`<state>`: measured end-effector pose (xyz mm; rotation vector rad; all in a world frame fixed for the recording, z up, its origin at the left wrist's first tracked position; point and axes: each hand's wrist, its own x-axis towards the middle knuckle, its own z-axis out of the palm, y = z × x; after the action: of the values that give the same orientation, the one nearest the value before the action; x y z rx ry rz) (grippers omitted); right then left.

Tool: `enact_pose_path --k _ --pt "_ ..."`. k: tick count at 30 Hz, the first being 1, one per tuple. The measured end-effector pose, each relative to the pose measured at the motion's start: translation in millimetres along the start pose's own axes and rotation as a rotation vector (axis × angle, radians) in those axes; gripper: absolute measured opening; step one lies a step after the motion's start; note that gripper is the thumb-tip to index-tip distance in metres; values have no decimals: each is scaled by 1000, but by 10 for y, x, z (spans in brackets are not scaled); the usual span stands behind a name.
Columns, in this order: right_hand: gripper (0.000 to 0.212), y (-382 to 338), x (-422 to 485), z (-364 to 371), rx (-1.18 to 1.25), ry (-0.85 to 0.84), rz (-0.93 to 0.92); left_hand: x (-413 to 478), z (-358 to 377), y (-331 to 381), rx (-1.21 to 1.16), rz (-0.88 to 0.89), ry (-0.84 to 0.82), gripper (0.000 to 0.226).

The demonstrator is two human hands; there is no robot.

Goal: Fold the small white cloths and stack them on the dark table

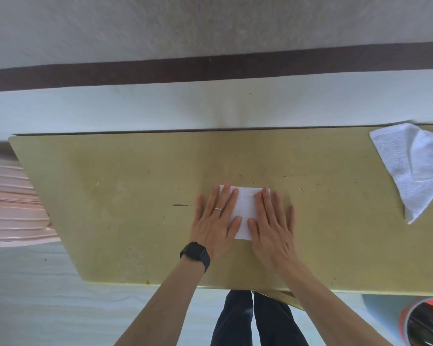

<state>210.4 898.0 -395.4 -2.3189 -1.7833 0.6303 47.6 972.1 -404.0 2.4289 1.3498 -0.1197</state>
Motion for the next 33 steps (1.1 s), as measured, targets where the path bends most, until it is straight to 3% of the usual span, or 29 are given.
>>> enact_pose_path --k 2,5,7,12,16,19,21,25,27,33 --pt "66 -56 -35 -126 87 51 123 -24 -100 65 -89 -120 48 65" --pt "65 -123 29 -330 239 107 439 33 -325 235 -281 -530 108 60" --pt "60 -178 163 -421 290 68 580 155 -412 324 -347 -718 59 57" --pt "38 -267 465 -521 504 -86 744 416 -503 391 -477 -845 -98 49" --pt "29 -200 481 -597 721 -156 775 393 -600 426 -661 -819 -91 26" --pt "27 -144 369 -655 836 -150 731 280 -656 416 -989 -849 -19 34" --pt "23 -126 270 -742 905 -137 696 203 -718 387 -1085 -861 -40 39" --pt "12 -157 55 -1075 956 -119 532 37 -956 396 -1232 -754 -140 23" --pt "9 -200 -48 -1323 941 -90 448 -55 -1156 448 -1249 -673 -96 17" --pt "5 -456 -442 -2303 922 22 208 -494 -2048 638 -1111 -390 120 28"
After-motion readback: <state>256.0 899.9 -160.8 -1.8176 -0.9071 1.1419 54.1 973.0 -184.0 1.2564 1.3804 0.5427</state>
